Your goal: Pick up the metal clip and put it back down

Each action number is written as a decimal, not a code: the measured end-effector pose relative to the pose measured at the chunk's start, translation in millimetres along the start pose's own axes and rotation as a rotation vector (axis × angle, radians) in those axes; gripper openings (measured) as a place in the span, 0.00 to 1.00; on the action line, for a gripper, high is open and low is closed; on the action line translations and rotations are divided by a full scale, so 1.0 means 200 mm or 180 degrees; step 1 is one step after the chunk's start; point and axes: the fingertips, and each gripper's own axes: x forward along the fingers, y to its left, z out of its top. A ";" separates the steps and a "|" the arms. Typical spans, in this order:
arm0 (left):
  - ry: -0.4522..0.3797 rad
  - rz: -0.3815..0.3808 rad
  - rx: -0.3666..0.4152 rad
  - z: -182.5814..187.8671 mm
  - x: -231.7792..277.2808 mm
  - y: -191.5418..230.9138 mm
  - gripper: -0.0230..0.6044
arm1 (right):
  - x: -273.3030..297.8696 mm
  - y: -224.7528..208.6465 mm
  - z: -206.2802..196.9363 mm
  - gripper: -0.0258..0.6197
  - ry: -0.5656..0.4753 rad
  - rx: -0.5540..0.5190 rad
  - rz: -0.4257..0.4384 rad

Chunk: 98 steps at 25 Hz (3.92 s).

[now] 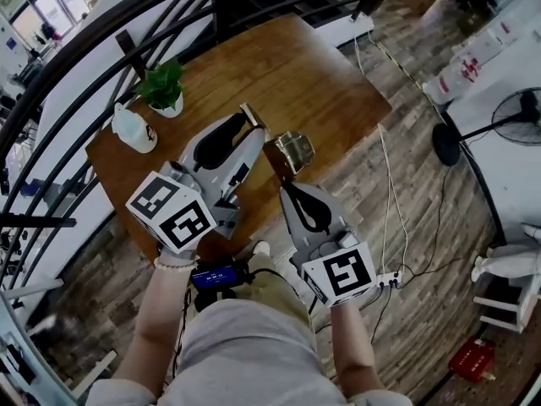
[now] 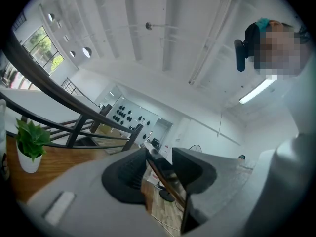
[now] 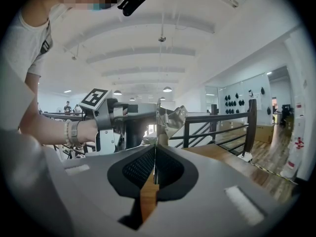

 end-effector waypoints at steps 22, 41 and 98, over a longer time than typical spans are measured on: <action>0.0331 0.0272 -0.0298 -0.32 0.09 0.29 0.28 | 0.16 -0.12 -0.30 0.09 0.0360 0.0202 0.0157; 0.0598 0.0545 -0.0622 -0.73 0.20 0.57 0.28 | 0.28 -0.28 -0.68 0.09 0.0718 0.0438 0.0326; 0.1460 0.1381 -0.0882 -1.35 0.30 1.00 0.28 | 0.50 -0.45 -1.34 0.08 0.1640 0.0860 0.0653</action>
